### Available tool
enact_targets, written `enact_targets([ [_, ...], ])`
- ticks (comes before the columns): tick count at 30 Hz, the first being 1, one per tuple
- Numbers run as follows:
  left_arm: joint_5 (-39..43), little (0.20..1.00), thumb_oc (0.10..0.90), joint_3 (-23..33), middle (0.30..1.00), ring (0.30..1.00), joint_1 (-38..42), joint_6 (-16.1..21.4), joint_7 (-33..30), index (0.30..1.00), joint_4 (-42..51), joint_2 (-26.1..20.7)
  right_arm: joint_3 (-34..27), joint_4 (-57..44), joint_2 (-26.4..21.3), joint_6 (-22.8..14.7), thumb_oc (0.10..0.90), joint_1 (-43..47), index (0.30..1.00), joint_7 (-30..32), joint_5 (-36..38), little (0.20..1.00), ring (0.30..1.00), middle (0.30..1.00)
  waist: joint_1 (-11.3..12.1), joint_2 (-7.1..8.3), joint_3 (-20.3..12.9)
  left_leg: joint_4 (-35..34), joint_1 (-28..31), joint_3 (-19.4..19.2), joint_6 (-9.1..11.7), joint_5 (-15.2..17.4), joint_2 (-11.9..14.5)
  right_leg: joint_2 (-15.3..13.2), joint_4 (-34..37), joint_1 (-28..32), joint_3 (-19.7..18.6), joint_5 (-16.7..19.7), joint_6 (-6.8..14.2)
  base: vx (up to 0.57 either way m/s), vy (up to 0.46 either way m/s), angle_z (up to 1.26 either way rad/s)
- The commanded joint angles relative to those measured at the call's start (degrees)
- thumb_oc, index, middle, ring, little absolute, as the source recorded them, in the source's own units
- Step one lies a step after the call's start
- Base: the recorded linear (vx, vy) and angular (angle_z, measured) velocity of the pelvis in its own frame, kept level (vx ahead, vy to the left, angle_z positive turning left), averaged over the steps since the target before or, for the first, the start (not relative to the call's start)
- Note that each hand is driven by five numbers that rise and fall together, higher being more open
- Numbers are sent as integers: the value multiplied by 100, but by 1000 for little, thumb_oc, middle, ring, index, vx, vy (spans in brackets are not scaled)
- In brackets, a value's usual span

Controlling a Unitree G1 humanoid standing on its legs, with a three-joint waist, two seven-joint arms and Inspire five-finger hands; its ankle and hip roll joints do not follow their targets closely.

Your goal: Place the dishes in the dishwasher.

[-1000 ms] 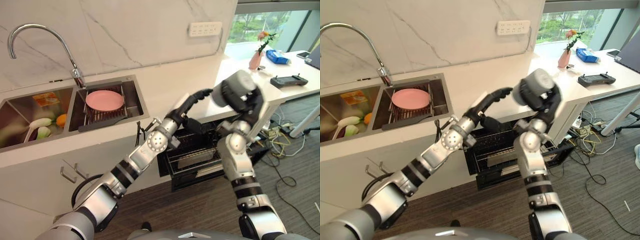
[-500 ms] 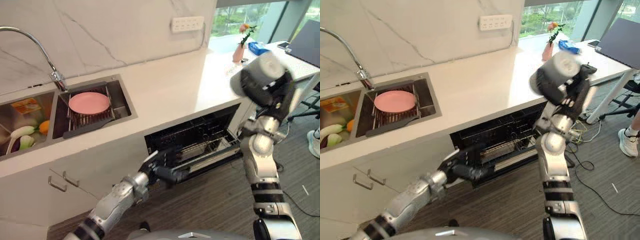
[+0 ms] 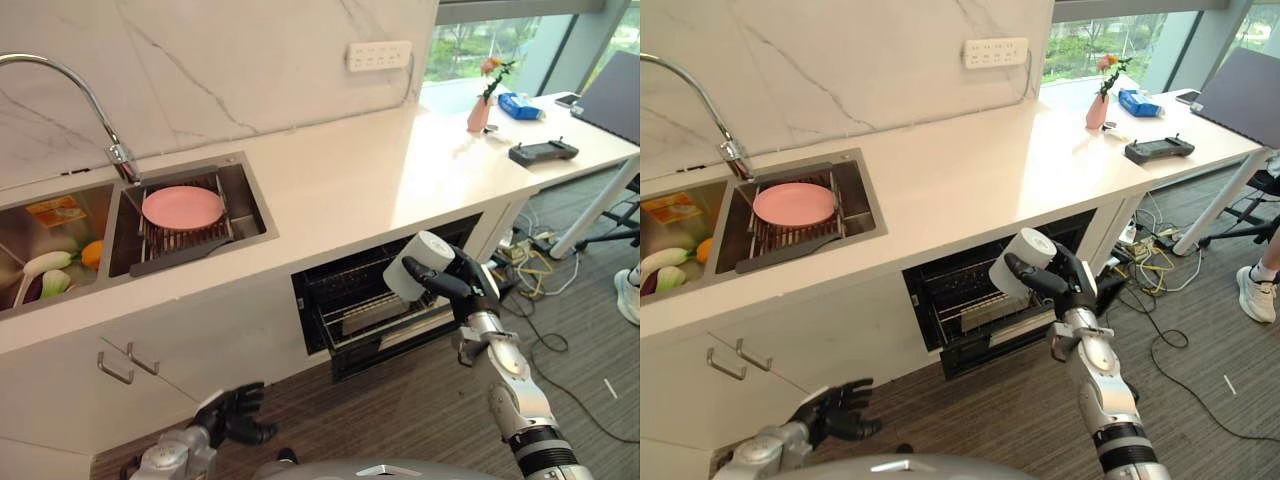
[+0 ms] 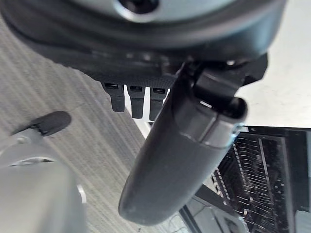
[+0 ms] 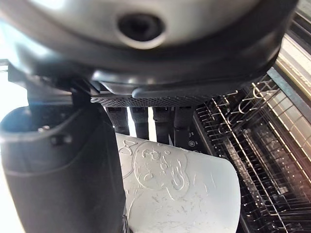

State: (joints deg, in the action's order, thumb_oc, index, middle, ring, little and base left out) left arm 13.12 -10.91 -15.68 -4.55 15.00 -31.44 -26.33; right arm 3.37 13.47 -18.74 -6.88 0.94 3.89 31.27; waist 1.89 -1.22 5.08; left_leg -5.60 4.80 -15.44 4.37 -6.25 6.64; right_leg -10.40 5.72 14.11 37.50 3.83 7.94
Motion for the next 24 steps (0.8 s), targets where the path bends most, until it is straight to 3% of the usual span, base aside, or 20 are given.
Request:
enact_targets([
  [1,-692,900,800,-72,900,900,381,539,-31,900,-134,-174,-360,-115,-210,-593,400,968,300,-153,-253,300,300,300,156,28,-89,99,385,-102,339,418,155,18,-118,-139,9,-531,-46,18,26,17],
  [7,-1384,900,800,-86,900,900,394,672,-273,900,-1651,122,-421,873,-626,-576,400,1426,300,126,-755,300,300,300,397,61,-30,101,182,41,400,353,182,24,-123,-167,247,-552,-55,0,9,20],
  [15,-1235,900,800,-349,900,900,520,732,-282,900,-2409,304,-120,2212,-1106,-513,400,2220,300,382,-1117,300,300,300,600,49,68,100,-99,194,492,225,231,44,-125,-237,521,-559,-60,-8,6,20],
  [24,-1159,900,800,-293,900,900,680,760,-525,900,-2916,374,297,3562,-1125,-313,400,2623,300,460,-1436,300,300,300,792,-3,90,100,-237,268,577,111,264,43,-120,-204,763,-602,-85,11,7,17],
])
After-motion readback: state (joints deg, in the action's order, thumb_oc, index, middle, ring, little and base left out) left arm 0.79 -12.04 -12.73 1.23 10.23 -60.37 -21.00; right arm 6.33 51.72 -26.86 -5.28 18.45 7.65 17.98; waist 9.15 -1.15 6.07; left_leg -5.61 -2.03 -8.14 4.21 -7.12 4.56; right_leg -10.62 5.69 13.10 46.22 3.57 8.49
